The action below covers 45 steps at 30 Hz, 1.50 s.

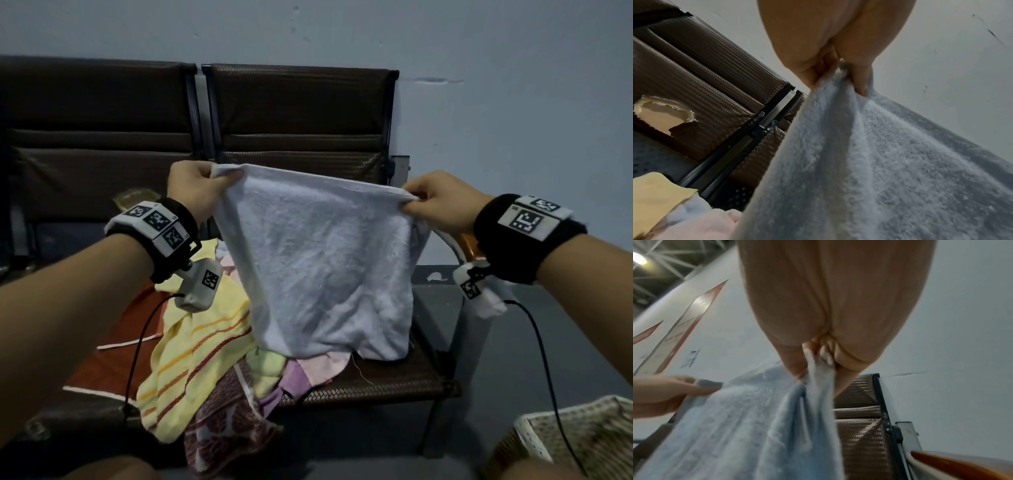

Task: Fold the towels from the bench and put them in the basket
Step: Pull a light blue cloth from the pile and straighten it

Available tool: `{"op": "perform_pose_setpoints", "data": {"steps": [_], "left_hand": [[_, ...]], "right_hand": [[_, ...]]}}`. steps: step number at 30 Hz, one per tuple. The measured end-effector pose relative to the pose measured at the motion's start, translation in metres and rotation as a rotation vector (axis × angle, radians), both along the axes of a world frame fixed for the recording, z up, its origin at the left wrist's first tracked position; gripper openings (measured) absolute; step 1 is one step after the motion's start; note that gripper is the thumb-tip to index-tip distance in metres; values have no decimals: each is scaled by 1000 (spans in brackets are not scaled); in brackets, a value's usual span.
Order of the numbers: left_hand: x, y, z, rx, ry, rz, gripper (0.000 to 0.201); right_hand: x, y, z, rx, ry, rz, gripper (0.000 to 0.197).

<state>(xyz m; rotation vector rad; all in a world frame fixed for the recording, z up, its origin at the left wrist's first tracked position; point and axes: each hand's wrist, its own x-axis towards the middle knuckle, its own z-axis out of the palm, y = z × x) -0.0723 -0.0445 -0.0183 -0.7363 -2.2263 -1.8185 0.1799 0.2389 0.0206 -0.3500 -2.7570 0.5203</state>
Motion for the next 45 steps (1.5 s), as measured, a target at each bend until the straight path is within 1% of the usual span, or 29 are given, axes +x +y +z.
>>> {"op": "perform_pose_setpoints", "data": {"steps": [1, 3, 4, 7, 8, 10, 12, 14, 16, 20, 22, 24, 25, 26, 27, 28, 29, 31, 32, 33, 34, 35, 36, 37, 38, 40, 42, 44, 45], "left_hand": [[1, 3, -2, -1, 5, -28, 36], [4, 12, -3, 21, 29, -80, 18], [5, 17, -2, 24, 44, -85, 13], [6, 28, 5, -31, 52, -35, 21], [6, 30, 7, -51, 33, -22, 24], [7, 33, 11, -85, -27, 10, 34], [12, 36, 15, -76, -87, 66, 44], [22, 43, 20, 29, -140, 71, 45], [39, 53, 24, 156, -205, -36, 36], [92, 75, 27, 220, -209, -263, 30], [117, 84, 24, 193, -207, -388, 26], [138, 86, 19, 106, -205, -503, 20], [144, 86, 18, 54, -214, -550, 18], [148, 84, 17, 21, -240, -576, 20], [148, 82, 17, 21, -286, -578, 23], [147, 79, 19, 51, -332, -550, 24], [144, 77, 21, 98, -351, -493, 23], [132, 72, 23, 146, -286, -361, 22], [127, 69, 24, 143, -246, -345, 30], [120, 67, 24, 127, -237, -396, 45], [114, 64, 24, 93, -274, -515, 59], [109, 61, 24, 36, -343, -672, 66], [104, 58, 25, -40, -407, -807, 64], [100, 55, 27, -105, -458, -893, 57], [95, 55, 27, -153, -472, -918, 50], [84, 58, 27, -192, -419, -844, 43], [73, 66, 25, -212, -364, -726, 37], [62, 78, 21, -232, -274, -589, 32], [55, 85, 19, -233, -214, -510, 32]], "right_hand": [[-1, -2, 0, -28, -10, -23, 24], [-8, -6, -1, -63, 23, -88, 25], [-13, -7, -2, -71, 51, -121, 25], [-27, -8, -5, -100, 136, -204, 23], [-30, -7, -5, -123, 158, -217, 30], [-33, -4, -3, -185, 137, -248, 43], [-37, -2, -3, -343, 127, -294, 42], [-40, -3, -5, -574, 182, -337, 33], [-45, -11, -6, -788, 215, -293, 24], [-55, -38, -7, -1000, 261, -176, 17], [-57, -51, -4, -1101, 193, -79, 26], [-54, -59, -2, -1172, 102, 25, 39], [-53, -60, -1, -1146, 89, 9, 37], [-51, -59, -3, -1086, 92, -30, 31], [-49, -59, -4, -1026, 98, -63, 24], [-48, -58, -6, -991, 98, -79, 21], [-46, -58, -6, -973, 97, -77, 25], [-41, -57, -5, -944, 81, 16, 33], [-38, -58, -3, -946, 66, 101, 37], [-35, -58, 0, -974, 42, 189, 42], [-33, -59, 2, -1004, 18, 258, 45], [-32, -57, 5, -1016, 6, 291, 47], [-33, -55, 5, -1014, 7, 301, 45], [-33, -51, 6, -1001, 9, 304, 41], [-34, -47, 6, -982, 1, 305, 34], [-32, -33, 3, -933, -72, 311, 27], [-32, -16, -1, -851, -189, 269, 19], [-37, -2, -6, -772, -254, 138, 11], [-42, 5, -8, -733, -233, 57, 7]]}}
